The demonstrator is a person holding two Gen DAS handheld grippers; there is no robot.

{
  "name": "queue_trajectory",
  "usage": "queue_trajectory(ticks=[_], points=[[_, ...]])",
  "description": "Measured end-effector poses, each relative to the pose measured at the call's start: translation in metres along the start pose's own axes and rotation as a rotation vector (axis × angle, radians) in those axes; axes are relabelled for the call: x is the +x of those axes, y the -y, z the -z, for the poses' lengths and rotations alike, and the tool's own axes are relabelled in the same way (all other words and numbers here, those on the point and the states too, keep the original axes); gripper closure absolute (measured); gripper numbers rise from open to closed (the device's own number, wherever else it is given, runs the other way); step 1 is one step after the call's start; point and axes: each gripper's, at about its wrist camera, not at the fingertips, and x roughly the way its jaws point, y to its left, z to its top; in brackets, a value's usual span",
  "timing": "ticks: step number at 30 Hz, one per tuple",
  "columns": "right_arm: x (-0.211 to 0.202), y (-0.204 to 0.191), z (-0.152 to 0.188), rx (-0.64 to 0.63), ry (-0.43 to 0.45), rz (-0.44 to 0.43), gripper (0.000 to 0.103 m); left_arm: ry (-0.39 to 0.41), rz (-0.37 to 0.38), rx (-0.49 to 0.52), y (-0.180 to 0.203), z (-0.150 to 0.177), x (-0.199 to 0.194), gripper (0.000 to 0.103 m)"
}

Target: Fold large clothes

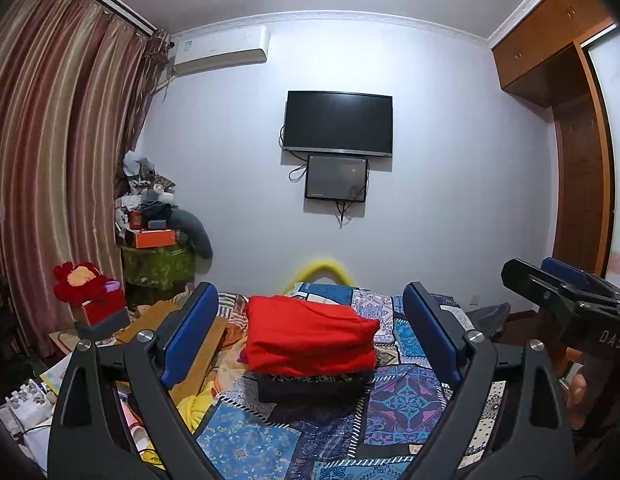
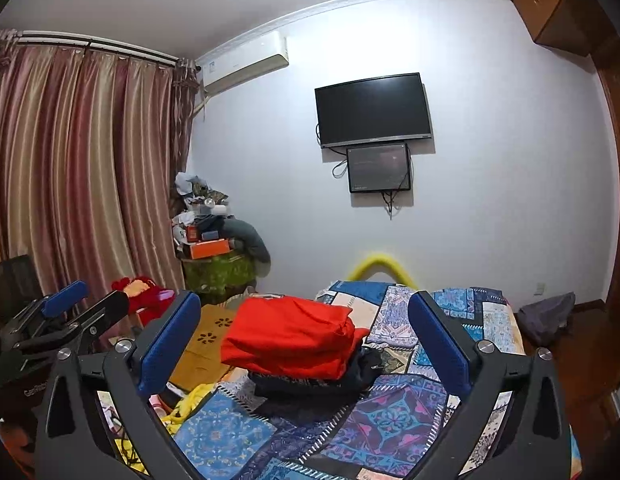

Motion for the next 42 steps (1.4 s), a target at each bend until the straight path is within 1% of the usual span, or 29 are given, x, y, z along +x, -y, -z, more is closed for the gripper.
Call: queue_trajectory(ticks=[21, 42], points=[[0.001, 0.000, -0.001, -0.001, -0.032, 0.012, 0.000, -0.025, -0.017, 0.010, 0.002, 0.007, 0.011, 0.009], [0.003, 0.001, -0.002, 0.003, -0.041, 0.022, 0.000, -0.050, 0.028, -0.014, -0.003, 0.008, 0.013, 0.008]])
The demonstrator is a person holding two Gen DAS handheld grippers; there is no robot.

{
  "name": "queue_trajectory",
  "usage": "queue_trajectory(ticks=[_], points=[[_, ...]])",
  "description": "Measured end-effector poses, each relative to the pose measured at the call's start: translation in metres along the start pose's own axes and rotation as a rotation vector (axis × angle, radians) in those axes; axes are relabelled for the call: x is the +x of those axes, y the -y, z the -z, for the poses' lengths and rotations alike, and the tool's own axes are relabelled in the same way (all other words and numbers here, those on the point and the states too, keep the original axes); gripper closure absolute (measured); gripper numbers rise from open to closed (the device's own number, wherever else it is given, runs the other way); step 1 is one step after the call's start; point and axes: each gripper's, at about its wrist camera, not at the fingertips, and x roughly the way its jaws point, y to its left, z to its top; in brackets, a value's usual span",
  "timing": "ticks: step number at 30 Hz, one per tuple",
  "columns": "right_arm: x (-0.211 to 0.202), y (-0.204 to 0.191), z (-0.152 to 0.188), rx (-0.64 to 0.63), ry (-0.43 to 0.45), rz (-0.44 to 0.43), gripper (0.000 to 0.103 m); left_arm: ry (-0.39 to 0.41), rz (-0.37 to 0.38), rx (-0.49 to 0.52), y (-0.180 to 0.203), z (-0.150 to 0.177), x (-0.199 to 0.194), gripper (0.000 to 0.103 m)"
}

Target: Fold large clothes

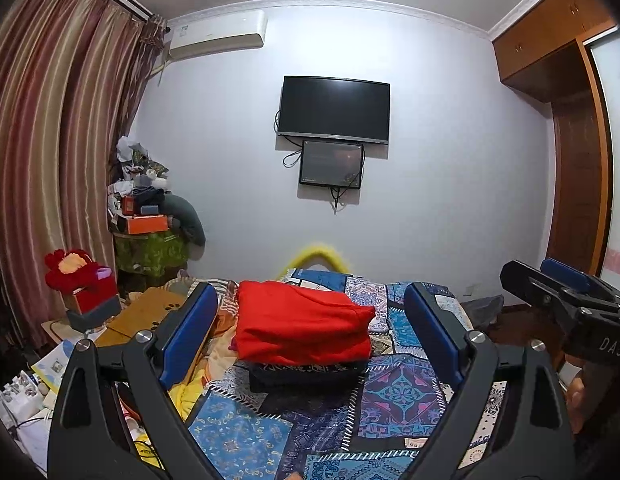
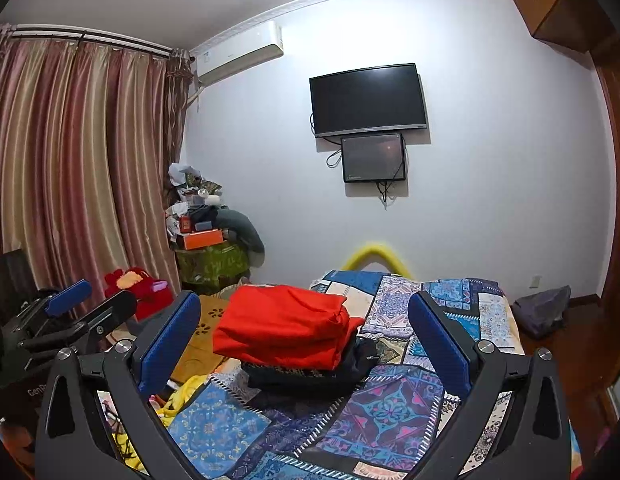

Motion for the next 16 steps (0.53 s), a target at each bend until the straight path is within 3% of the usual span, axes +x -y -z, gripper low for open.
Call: queue_trajectory(ticks=[16], points=[[0.0051, -0.0022, 0.0026, -0.004, -0.004, 0.005, 0.000, 0.000, 0.004, 0.001, -0.0062, -0.0002, 0.0027, 0.008]])
